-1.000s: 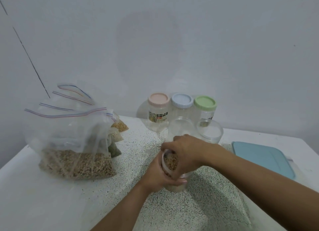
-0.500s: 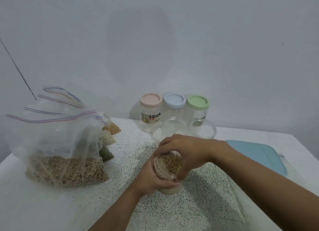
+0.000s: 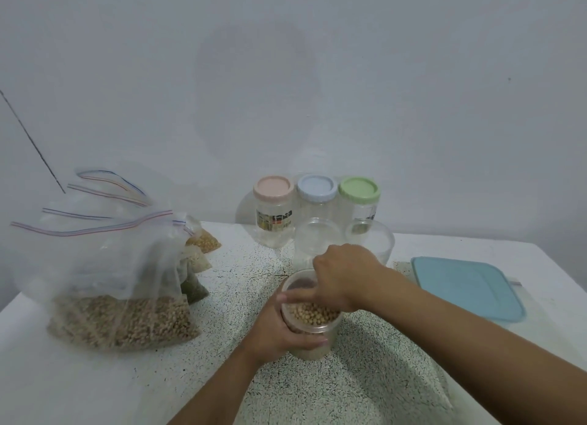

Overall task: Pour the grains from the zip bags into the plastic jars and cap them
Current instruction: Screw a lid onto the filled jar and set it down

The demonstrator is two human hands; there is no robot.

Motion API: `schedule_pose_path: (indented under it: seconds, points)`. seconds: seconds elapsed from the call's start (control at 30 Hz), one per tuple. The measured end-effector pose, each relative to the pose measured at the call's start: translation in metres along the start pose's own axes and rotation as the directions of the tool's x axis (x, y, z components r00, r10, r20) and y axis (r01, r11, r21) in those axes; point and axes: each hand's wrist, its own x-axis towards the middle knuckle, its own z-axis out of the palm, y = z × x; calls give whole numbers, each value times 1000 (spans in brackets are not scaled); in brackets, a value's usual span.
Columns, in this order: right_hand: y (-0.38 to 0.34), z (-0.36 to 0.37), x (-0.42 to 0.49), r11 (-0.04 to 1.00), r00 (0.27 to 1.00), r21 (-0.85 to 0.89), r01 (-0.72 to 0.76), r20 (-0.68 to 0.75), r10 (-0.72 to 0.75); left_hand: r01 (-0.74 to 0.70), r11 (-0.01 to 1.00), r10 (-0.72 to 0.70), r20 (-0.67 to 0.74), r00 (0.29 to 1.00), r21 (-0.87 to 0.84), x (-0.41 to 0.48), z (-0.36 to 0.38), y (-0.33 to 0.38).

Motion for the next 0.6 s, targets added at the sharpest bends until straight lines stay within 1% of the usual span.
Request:
schedule_pose_path:
  seconds: [0.03, 0.07, 0.13, 0.17, 0.2, 0.27, 0.37, 0.43, 0.47, 0.5, 0.53, 0.6]
  points:
    - [3, 0, -2, 999, 999, -10, 33, -10, -33, -2, 1000, 2, 4, 1000, 4, 0, 0, 1]
    - [5, -1, -4, 996, 996, 23, 91, -4, -91, -5, 1000, 4, 10, 1000, 4, 0, 0, 2]
    - [9, -5, -6, 956, 962, 147, 252, 70, -265, -6, 1000, 6, 5, 1000, -6, 0, 0, 0]
    - [9, -5, -4, 939, 942, 169, 300, 100, -319, -3, 1000, 3, 0, 1000, -13, 0, 1, 1]
    - [8, -2, -3, 935, 938, 173, 310, 107, -331, 4, 1000, -4, -3, 1000, -15, 0, 1, 1]
    - [1, 8, -1, 968, 972, 117, 220, 62, -228, 6, 999, -6, 15, 1000, -36, 0, 0, 1]
    - [-6, 15, -4, 999, 999, 42, 15, -33, -14, 1, 1000, 0, 29, 1000, -23, 1, 0, 2]
    - [-3, 12, -7, 999, 993, -15, -47, -107, 45, 10, 1000, -9, 30, 1000, -25, 0, -1, 3]
    - [2, 10, -9, 998, 989, -50, -33, -147, 25, 11, 1000, -10, 26, 1000, -19, 0, -1, 3]
    - [7, 9, -9, 999, 987, -44, 19, -156, -25, 8, 1000, -8, 26, 1000, -19, 0, -1, 3]
    - [11, 6, -10, 994, 986, 1, 112, -129, -110, 0, 1000, 0, 25, 1000, -27, 0, 0, 3]
    - [18, 7, -7, 934, 946, 155, 321, -5, -324, -13, 999, 14, 26, 1000, -45, 0, 1, 5]
